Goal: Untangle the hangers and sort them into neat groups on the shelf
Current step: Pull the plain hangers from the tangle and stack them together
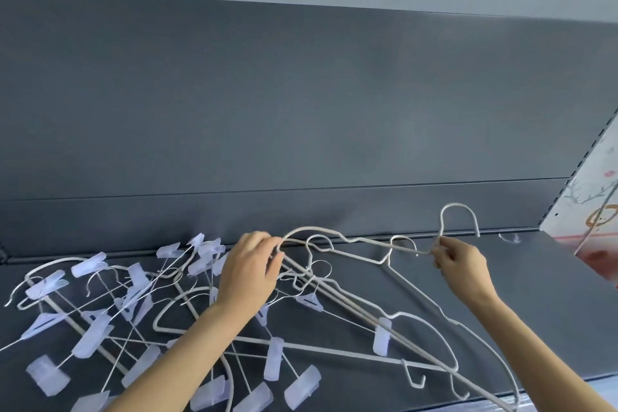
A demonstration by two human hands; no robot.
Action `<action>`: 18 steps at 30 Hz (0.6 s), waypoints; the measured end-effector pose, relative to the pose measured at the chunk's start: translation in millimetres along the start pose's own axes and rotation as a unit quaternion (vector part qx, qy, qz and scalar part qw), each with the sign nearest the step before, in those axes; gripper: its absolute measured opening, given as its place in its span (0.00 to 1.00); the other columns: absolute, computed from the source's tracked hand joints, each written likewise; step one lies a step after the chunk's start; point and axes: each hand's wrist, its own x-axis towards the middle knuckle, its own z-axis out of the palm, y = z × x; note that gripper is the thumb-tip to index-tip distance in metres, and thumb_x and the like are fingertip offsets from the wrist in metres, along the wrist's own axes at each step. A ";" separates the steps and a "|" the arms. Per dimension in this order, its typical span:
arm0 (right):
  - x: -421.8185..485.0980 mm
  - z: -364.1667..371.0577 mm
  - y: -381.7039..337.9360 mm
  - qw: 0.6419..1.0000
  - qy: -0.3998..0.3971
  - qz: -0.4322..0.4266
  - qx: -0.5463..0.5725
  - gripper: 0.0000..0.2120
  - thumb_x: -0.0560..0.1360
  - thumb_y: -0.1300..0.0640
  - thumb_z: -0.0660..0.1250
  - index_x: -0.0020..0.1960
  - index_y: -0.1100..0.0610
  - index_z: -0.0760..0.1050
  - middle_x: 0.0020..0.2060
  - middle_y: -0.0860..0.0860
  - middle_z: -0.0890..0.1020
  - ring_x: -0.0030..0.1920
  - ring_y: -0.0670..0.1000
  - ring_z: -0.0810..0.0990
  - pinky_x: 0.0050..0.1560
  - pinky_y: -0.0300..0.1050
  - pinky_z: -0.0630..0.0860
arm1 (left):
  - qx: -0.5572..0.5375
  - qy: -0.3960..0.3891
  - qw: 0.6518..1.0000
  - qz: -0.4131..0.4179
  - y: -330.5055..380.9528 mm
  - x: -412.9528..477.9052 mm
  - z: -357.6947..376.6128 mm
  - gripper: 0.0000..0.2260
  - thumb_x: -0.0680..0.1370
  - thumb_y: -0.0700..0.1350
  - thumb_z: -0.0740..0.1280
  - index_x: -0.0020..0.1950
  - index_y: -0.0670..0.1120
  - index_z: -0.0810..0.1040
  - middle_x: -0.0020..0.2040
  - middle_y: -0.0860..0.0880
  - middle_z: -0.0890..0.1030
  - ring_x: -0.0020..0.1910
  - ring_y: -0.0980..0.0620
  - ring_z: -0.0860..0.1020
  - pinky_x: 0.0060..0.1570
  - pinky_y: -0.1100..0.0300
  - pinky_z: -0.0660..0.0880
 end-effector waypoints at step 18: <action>0.2 44.3 -34.0 0.977 -0.203 -0.024 0.058 0.16 0.77 0.57 0.60 0.32 0.62 0.74 0.30 0.53 0.77 0.32 0.49 0.72 0.38 0.42 0.69 | -0.089 -0.161 0.981 -0.065 -22.4 7.7 4.3 0.08 0.77 0.45 0.64 0.49 0.46 0.83 0.41 0.49 0.84 0.42 0.50 0.79 0.49 0.55 0.74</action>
